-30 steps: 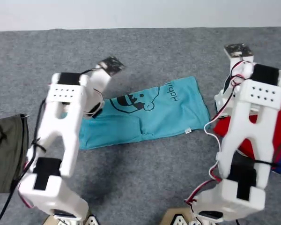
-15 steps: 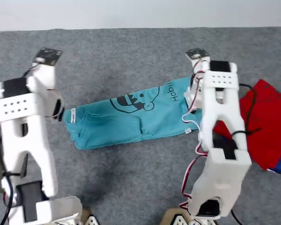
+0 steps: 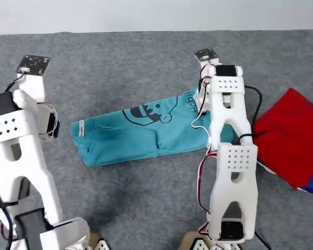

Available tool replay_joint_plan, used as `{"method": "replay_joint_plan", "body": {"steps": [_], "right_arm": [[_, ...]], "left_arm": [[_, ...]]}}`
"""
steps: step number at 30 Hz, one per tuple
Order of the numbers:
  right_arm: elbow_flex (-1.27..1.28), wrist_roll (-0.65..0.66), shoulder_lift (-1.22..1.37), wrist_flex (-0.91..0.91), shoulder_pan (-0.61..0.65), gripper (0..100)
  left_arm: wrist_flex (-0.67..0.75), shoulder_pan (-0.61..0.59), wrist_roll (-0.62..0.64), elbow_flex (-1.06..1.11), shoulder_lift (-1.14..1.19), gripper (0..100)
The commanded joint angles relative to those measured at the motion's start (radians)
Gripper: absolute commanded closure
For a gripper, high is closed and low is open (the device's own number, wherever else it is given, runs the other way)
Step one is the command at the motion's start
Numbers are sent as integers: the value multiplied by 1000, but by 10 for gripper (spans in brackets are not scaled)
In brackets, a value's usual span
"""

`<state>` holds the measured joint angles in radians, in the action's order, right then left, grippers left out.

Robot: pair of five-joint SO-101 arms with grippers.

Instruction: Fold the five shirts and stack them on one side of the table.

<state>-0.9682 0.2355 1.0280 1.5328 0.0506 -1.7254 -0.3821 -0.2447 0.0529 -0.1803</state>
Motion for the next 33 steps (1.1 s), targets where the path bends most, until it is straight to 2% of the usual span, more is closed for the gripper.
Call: {"method": "replay_joint_plan", "body": {"steps": [1, 6, 8, 14, 18, 26, 33], "right_arm": [[-123, -17, 47, 65, 15, 764], [-259, -8, 93, 171, 42, 993], [-313, -9, 94, 208, 47, 971], [-448, -9, 81, 265, 76, 989], [-416, -9, -1, 266, 130, 989], [-141, -8, -308, 262, 401, 989], [-117, -6, -326, 234, 613, 988]], "left_arm": [[-26, -6, 9, -28, -34, 921], [-26, -6, 15, -27, -32, 923], [-26, -6, 40, -27, -37, 923], [-26, -3, 52, -27, -38, 923], [-26, -6, 48, -27, -38, 923], [-25, -8, 52, -35, -38, 924], [-20, -78, 101, -35, -38, 924]]}}
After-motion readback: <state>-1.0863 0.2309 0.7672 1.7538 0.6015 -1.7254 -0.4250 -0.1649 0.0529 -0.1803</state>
